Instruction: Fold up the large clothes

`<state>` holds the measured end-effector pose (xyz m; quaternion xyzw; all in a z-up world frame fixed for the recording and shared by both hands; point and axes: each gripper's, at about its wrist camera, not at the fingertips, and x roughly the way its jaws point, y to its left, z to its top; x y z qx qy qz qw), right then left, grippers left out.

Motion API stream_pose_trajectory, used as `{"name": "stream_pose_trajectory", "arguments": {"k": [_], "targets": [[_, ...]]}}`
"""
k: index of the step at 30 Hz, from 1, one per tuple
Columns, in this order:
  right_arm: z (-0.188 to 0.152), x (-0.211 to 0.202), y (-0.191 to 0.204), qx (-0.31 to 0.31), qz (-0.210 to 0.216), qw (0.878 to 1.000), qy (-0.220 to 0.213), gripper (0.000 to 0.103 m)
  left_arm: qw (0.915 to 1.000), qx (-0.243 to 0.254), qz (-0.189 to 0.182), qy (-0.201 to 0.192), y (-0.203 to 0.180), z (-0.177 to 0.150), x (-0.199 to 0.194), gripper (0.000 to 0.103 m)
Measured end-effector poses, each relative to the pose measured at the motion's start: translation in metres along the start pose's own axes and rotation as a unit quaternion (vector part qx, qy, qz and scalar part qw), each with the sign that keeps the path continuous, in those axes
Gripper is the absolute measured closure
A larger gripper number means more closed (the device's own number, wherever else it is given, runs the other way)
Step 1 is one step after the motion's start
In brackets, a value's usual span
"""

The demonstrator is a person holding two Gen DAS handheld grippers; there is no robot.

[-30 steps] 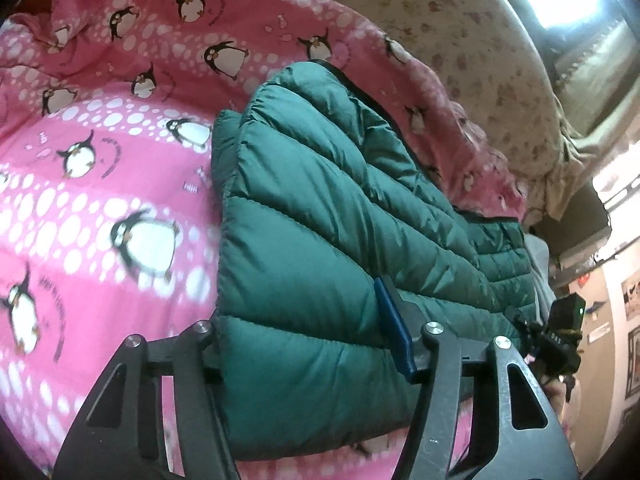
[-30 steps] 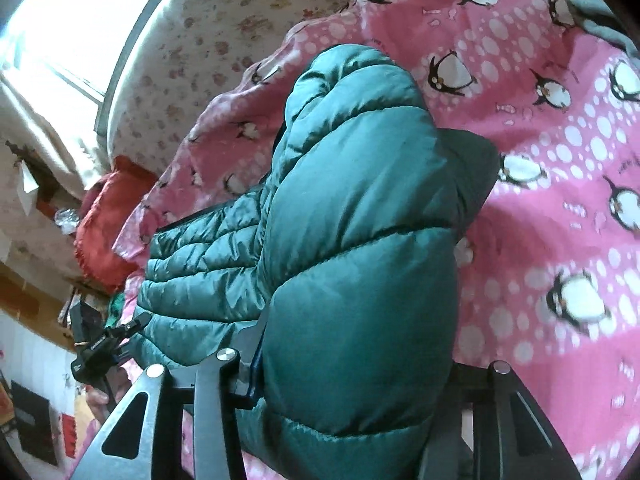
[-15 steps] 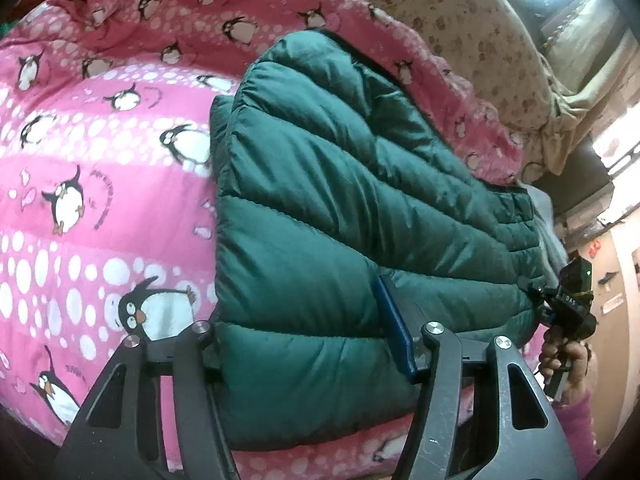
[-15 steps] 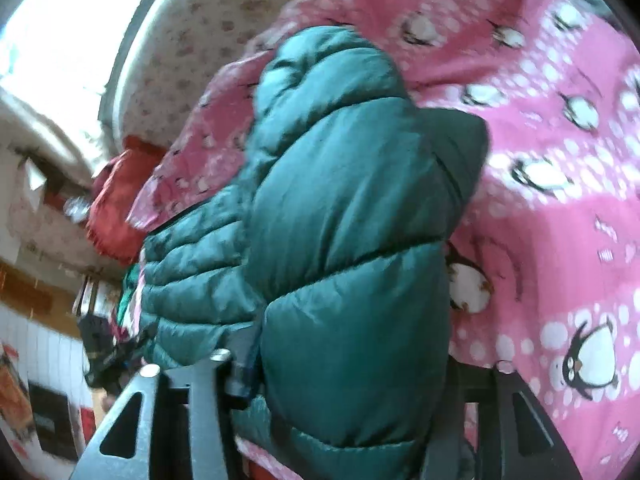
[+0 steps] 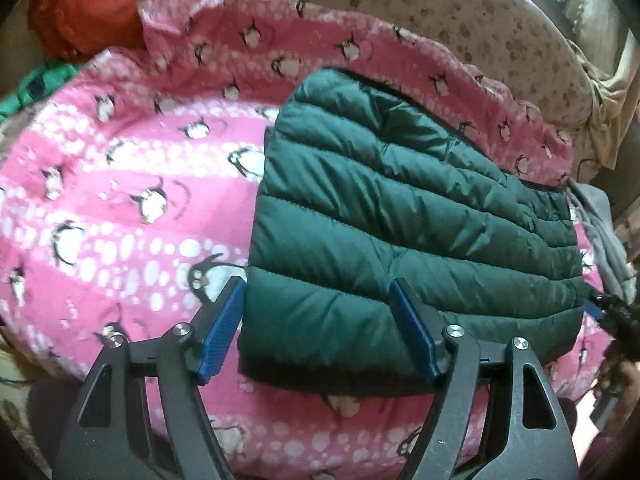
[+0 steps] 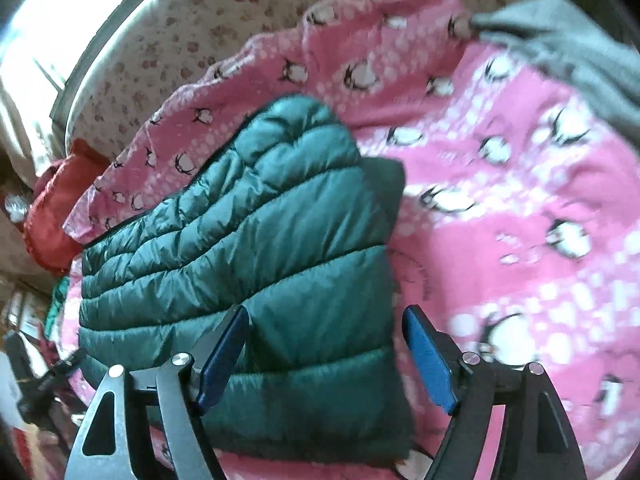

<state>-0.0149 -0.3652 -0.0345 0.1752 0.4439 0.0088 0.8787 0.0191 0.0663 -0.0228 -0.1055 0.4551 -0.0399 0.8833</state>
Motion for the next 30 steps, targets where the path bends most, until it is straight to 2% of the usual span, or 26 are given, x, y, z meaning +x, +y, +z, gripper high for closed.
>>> {"name": "stream_pose_trajectory", "arguments": {"k": [4, 9, 13, 21, 30], "targets": [[-0.006, -0.024, 0.010, -0.021, -0.014, 0.999, -0.029, 0.027, 0.9990, 0.019, 0.019, -0.037, -0.015, -0.006, -0.016, 0.029], [-0.025, -0.043, 0.035, -0.044, -0.005, 0.997, -0.065, 0.027, 0.9958, 0.045, 0.036, -0.071, -0.039, -0.010, -0.029, 0.029], [-0.044, -0.046, 0.068, -0.084, -0.021, 0.993, -0.084, 0.027, 0.9952, 0.050, 0.030, -0.078, -0.054, -0.014, -0.031, 0.029], [-0.071, -0.037, 0.118, -0.115, -0.007, 0.987, -0.111, 0.027, 0.9927, 0.066, 0.034, -0.095, -0.075, -0.022, -0.035, 0.029], [-0.082, -0.022, 0.147, -0.132, -0.002, 0.986, -0.102, 0.027, 0.9928, 0.061, 0.038, -0.095, -0.076, -0.030, -0.032, 0.029]]}}
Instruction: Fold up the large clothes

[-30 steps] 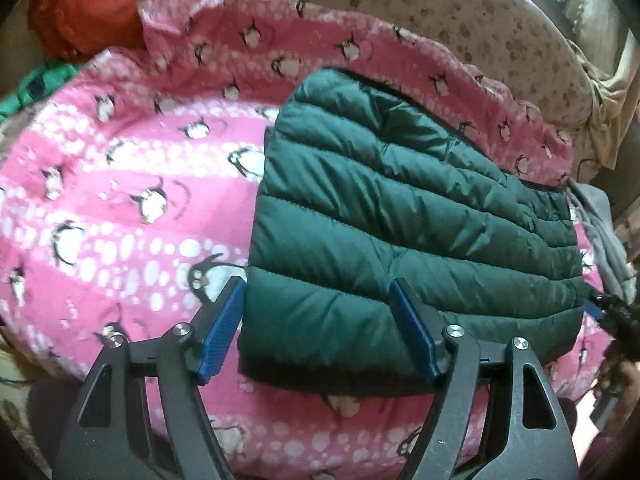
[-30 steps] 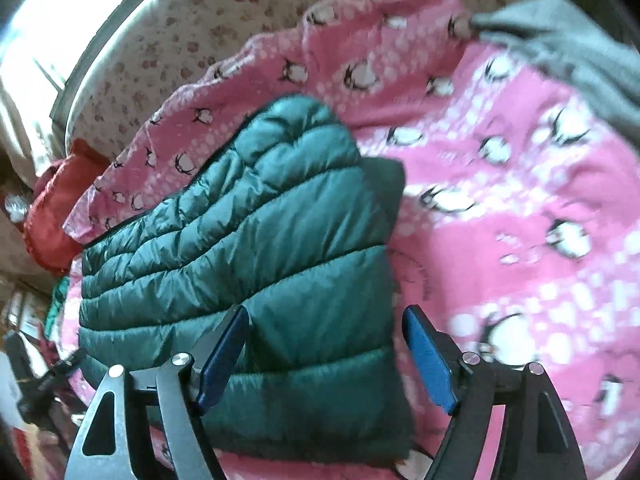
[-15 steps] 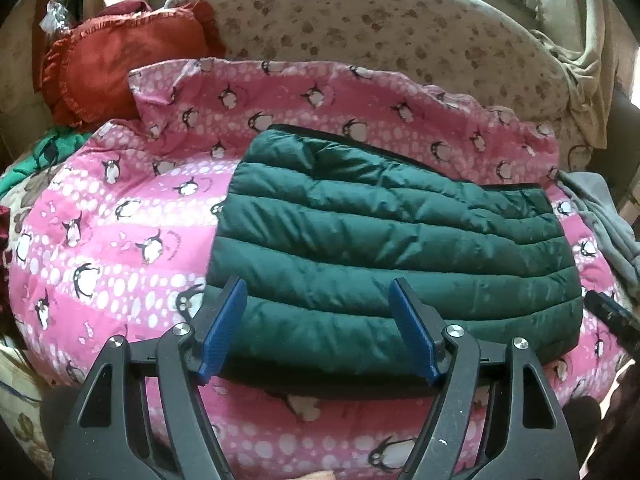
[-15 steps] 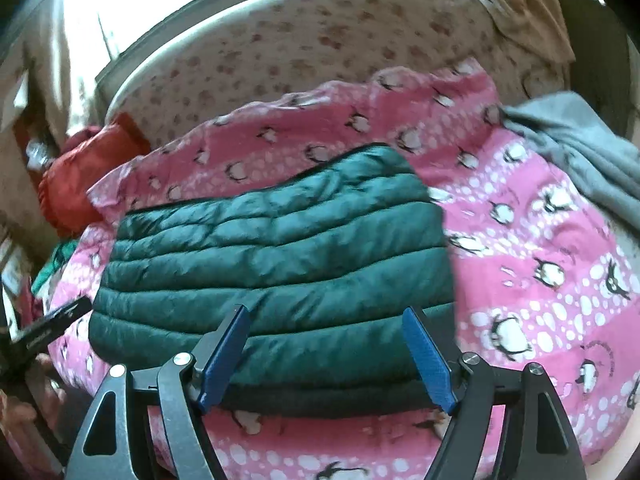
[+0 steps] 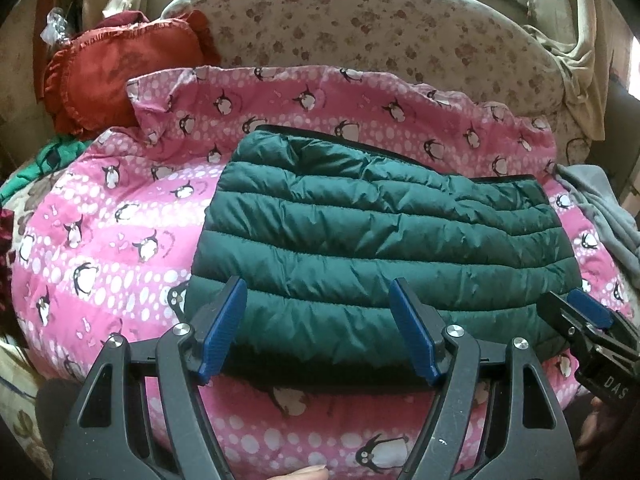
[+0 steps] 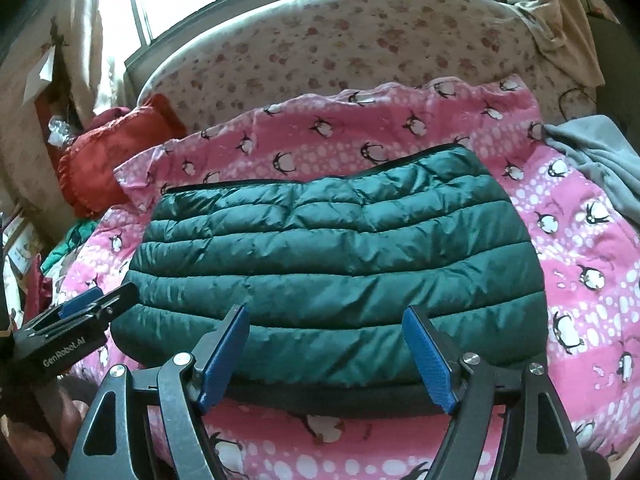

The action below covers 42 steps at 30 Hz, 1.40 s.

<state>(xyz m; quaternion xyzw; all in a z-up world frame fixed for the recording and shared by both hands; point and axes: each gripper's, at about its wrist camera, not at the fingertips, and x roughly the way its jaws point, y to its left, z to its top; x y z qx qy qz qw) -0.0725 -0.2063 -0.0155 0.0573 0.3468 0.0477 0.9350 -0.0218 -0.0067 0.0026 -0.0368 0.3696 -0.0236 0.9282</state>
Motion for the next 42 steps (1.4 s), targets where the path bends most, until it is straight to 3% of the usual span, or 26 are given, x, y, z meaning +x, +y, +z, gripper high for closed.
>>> {"name": "stream_pose_trajectory", "arguments": {"k": [42], "targets": [[0.001, 0.006, 0.020, -0.002, 0.019, 1.000, 0.011, 0.026, 0.9999, 0.010, -0.004, -0.003, -0.007, -0.005, -0.001, 0.029]]}}
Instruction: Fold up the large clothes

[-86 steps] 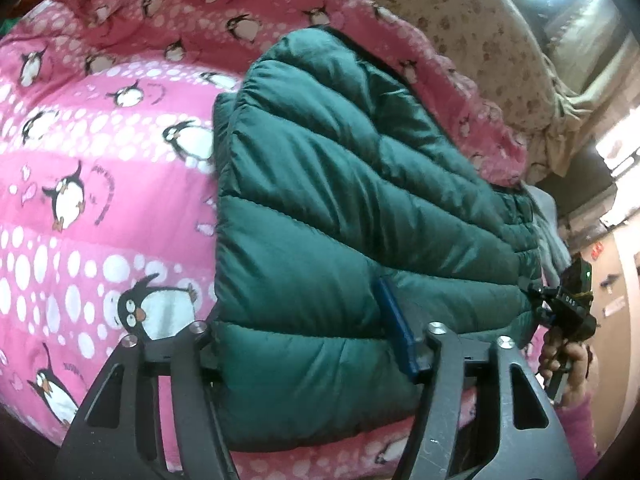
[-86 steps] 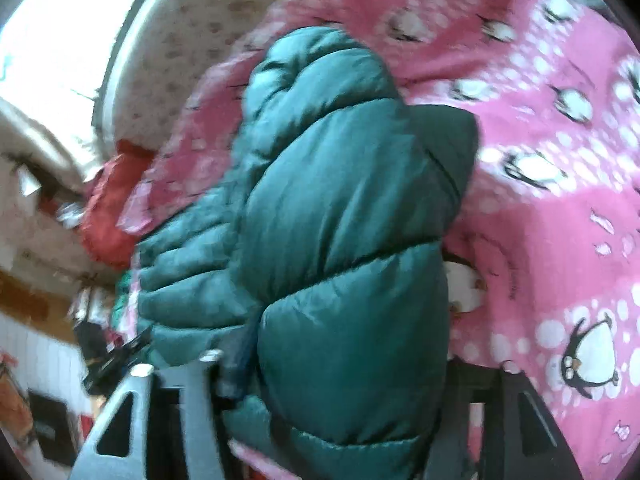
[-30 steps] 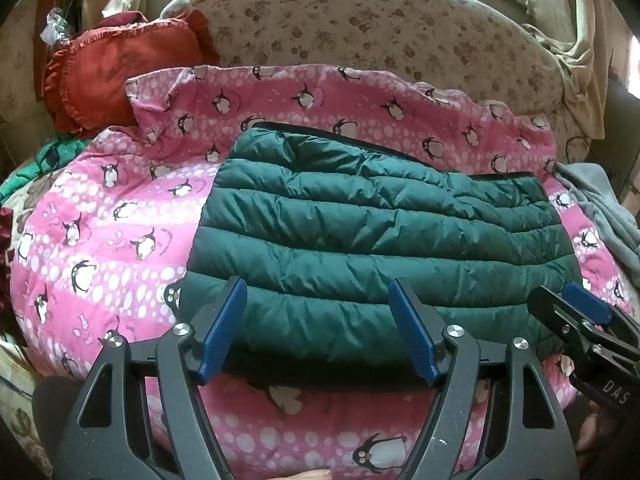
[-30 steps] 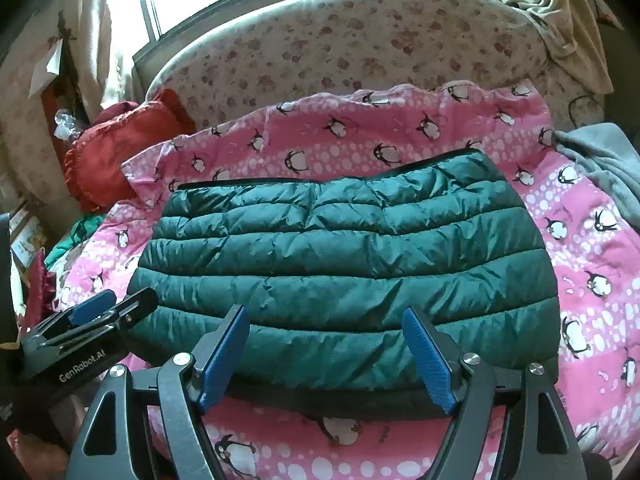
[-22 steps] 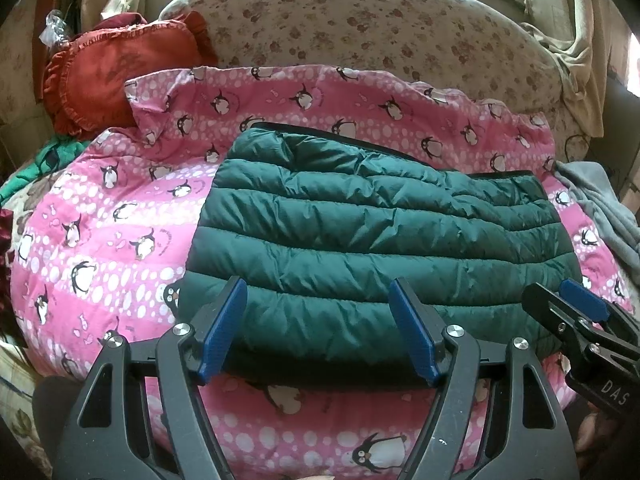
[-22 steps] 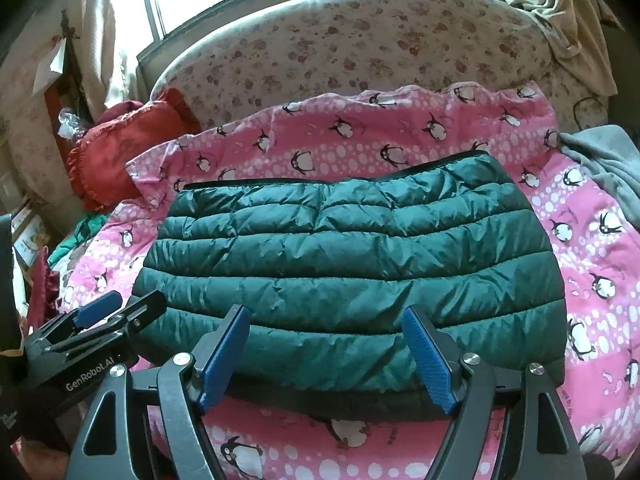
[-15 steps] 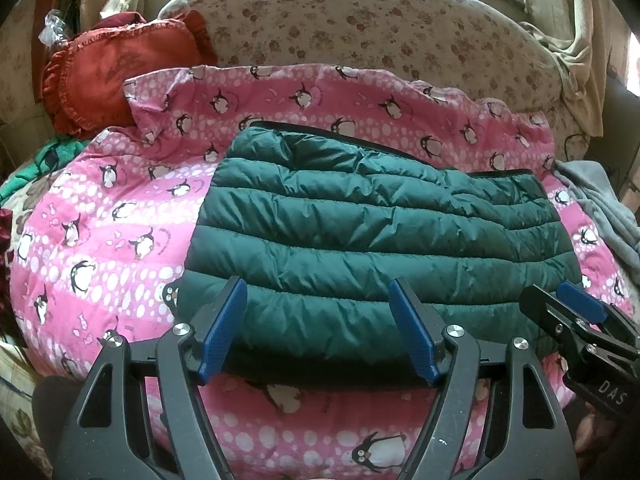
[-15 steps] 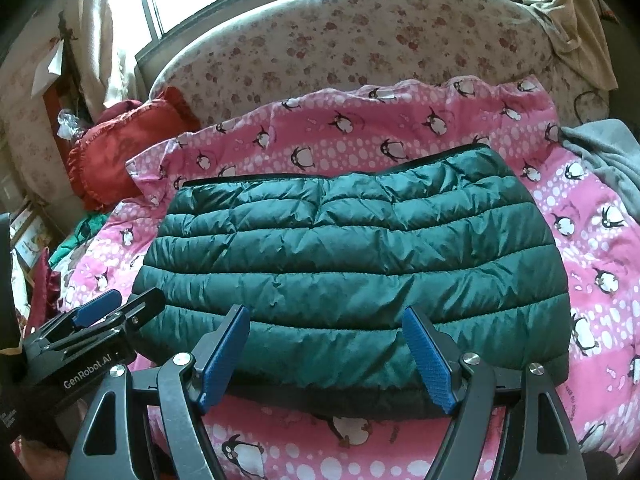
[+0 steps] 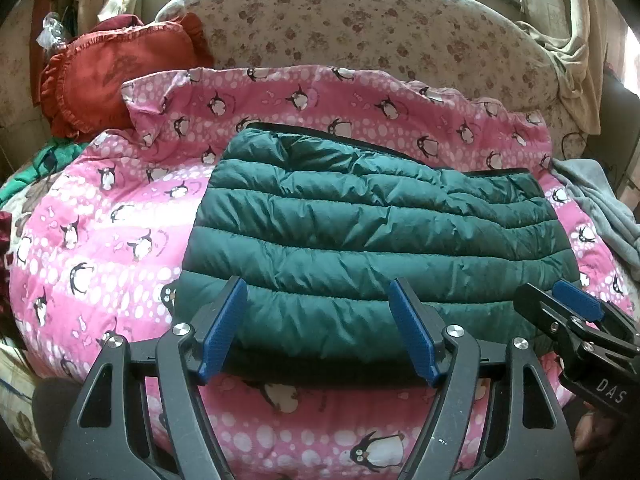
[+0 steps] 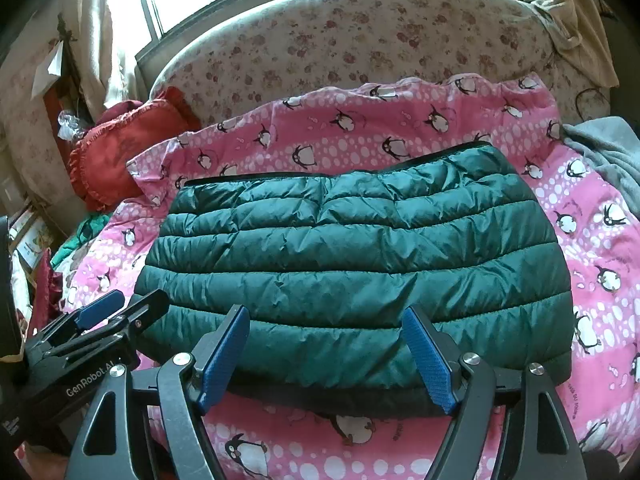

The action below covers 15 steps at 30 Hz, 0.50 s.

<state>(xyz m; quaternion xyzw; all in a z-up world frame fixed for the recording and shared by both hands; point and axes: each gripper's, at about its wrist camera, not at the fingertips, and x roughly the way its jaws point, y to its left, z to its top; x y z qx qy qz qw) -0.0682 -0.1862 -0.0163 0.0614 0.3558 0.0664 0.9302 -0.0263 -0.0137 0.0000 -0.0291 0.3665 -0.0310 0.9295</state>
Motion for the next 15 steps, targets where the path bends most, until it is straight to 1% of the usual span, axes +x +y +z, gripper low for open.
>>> {"name": "stream_pose_trajectory", "arguments": {"k": [15], "targets": [[-0.0016, 0.0015, -0.0011, 0.003, 0.001, 1.000, 0.004, 0.026, 0.9999, 0.013, 0.002, -0.003, -0.0028, -0.0015, 0.0012, 0.029]]}}
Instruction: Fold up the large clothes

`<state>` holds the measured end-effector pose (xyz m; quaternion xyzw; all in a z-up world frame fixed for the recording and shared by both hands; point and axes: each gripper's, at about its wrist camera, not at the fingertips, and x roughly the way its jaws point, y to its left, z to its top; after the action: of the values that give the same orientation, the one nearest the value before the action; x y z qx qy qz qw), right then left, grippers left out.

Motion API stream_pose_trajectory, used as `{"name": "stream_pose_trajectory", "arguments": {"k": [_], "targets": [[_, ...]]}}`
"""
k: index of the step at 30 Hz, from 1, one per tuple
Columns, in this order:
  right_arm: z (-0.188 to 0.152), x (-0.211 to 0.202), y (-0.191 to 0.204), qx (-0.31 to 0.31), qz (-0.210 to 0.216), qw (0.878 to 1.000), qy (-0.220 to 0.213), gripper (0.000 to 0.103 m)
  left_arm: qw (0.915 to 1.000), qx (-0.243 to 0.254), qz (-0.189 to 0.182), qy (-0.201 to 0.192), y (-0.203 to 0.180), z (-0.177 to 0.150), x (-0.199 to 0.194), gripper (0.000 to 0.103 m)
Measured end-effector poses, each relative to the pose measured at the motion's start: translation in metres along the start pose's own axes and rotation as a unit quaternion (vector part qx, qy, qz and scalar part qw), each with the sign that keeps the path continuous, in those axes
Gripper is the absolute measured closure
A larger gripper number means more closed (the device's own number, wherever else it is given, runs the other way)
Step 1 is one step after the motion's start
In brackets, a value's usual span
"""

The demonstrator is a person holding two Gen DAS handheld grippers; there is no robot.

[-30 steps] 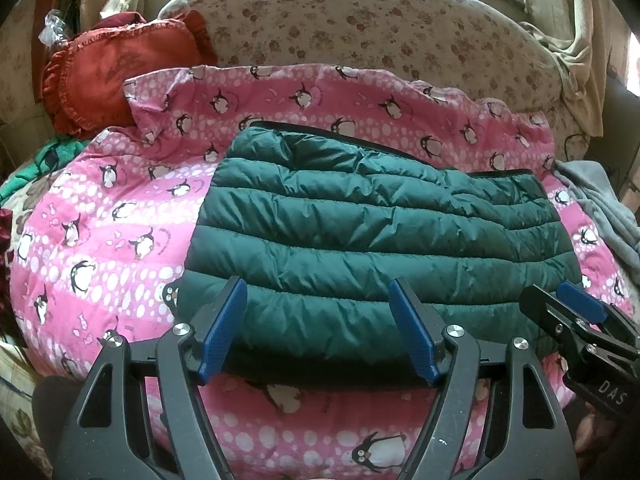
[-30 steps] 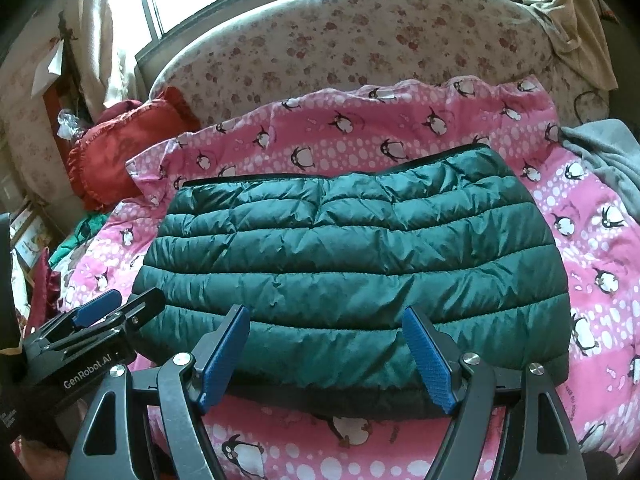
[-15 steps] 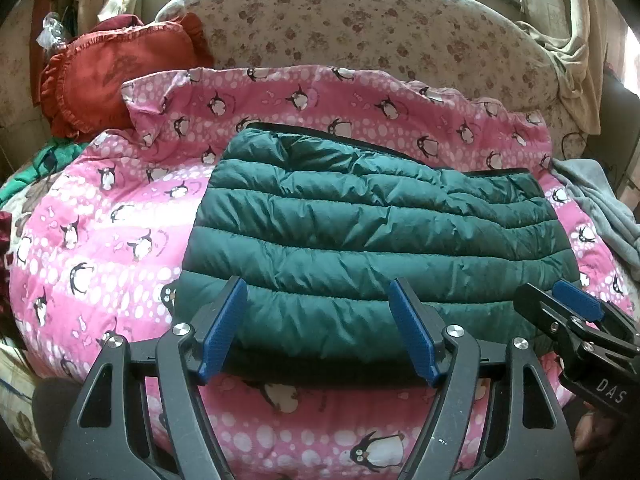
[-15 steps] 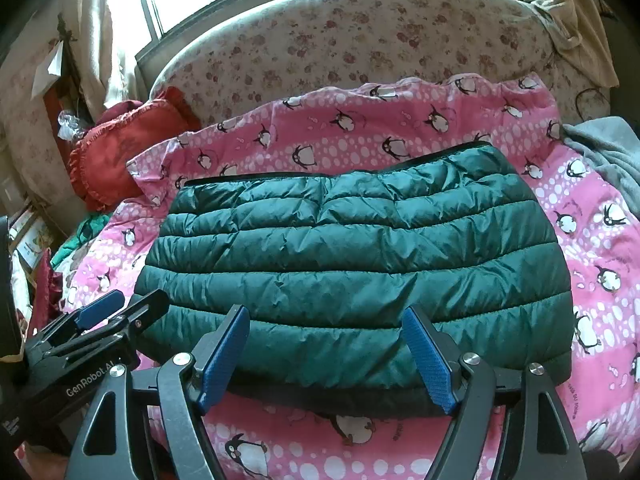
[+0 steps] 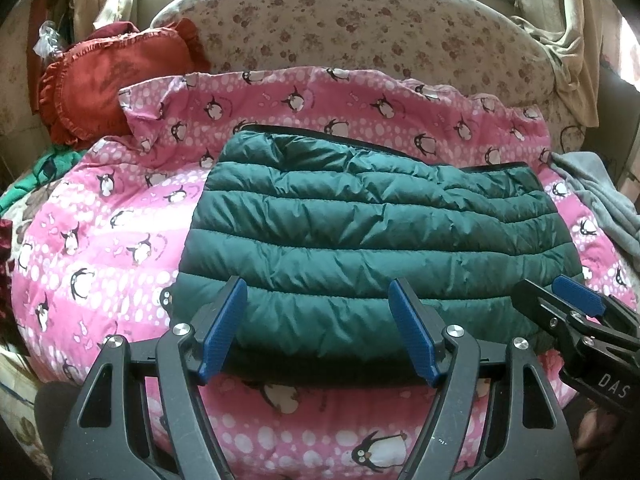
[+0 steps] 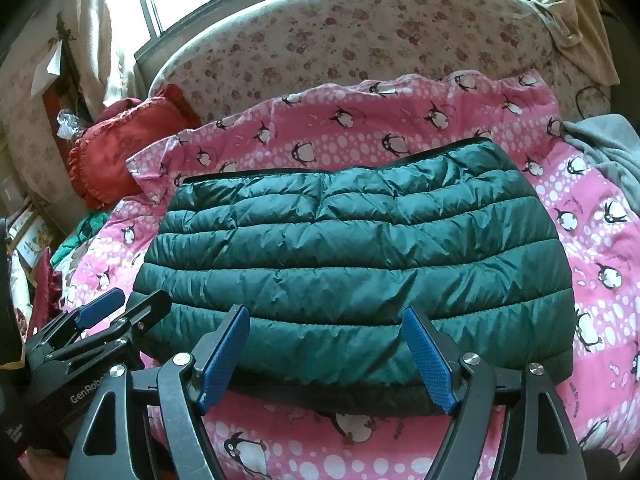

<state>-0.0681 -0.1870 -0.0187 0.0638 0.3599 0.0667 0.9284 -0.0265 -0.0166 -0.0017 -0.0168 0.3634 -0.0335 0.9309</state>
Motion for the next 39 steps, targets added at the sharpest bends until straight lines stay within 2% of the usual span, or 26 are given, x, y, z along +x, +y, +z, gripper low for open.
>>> {"name": "stream_pose_trajectory", "arguments": {"k": [39], "targets": [[-0.0023, 0.0071, 0.0004, 0.009, 0.000, 1.000, 0.010, 0.026, 0.9999, 0.008, -0.010, 0.002, -0.0047, -0.0035, 0.0073, 0.029]]}}
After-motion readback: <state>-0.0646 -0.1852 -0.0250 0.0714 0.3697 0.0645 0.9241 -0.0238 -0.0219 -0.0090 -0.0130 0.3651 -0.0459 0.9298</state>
